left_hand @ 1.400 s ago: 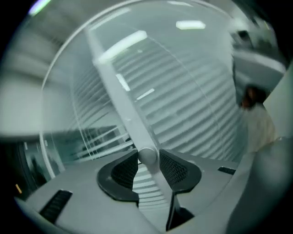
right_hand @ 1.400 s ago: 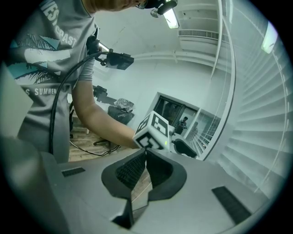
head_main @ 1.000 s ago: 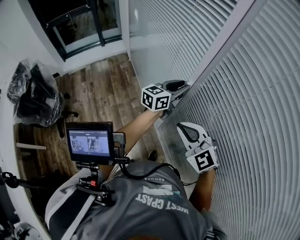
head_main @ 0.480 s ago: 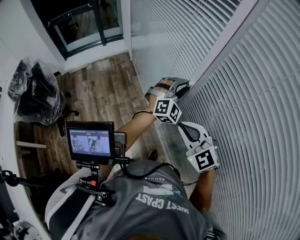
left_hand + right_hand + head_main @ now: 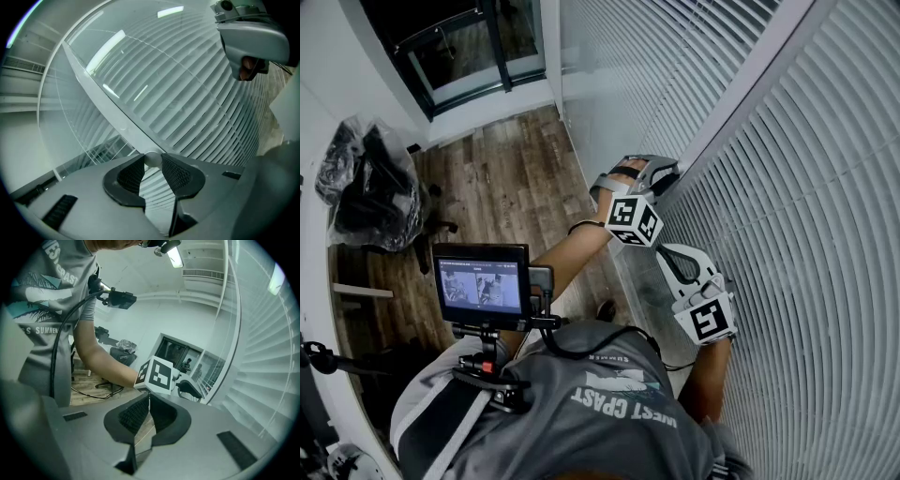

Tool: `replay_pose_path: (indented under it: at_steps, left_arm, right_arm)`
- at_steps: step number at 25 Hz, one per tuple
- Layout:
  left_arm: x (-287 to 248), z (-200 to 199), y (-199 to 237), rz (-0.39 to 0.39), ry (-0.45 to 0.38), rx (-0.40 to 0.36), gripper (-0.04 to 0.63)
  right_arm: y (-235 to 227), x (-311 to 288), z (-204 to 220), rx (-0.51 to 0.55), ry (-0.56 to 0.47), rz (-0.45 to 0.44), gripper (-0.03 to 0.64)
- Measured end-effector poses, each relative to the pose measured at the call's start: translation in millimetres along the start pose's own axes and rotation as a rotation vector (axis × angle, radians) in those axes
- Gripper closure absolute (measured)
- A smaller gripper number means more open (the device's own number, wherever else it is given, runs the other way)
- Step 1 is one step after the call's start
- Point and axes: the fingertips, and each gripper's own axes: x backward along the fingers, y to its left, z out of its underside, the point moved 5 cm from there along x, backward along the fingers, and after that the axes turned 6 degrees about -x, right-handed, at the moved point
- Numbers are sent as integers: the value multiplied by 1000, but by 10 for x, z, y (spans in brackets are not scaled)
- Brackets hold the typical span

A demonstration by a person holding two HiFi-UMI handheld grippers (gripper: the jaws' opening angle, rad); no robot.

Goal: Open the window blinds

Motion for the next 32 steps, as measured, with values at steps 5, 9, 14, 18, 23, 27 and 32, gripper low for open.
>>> replay_pose_path:
  at_steps: [5, 9, 14, 18, 23, 27, 32]
  left_arm:
    - [-13, 18, 24, 31, -21, 91, 472]
    - [-12, 54, 68, 95, -62, 282, 471]
    - [107, 112, 179, 150, -206, 684, 471]
    - [231, 236, 324, 124, -339, 1019, 562]
    - [261, 314, 331, 118, -333, 1029, 592]
    - [267, 313, 353, 119, -326, 1003, 592]
    - [274, 292, 326, 114, -316, 948, 592]
  right_arm:
    - [-1, -5, 12, 1, 5, -2, 614]
    - [1, -6, 2, 1, -1, -2, 614]
    - [-3, 40, 9, -8, -7, 4, 614]
    - [-12, 76, 18, -17, -20, 6, 614]
    - [-31, 39, 1, -20, -22, 8, 614]
    - [-46, -12, -36, -18, -23, 5, 614]
    - [-47, -10, -9, -36, -40, 11, 614]
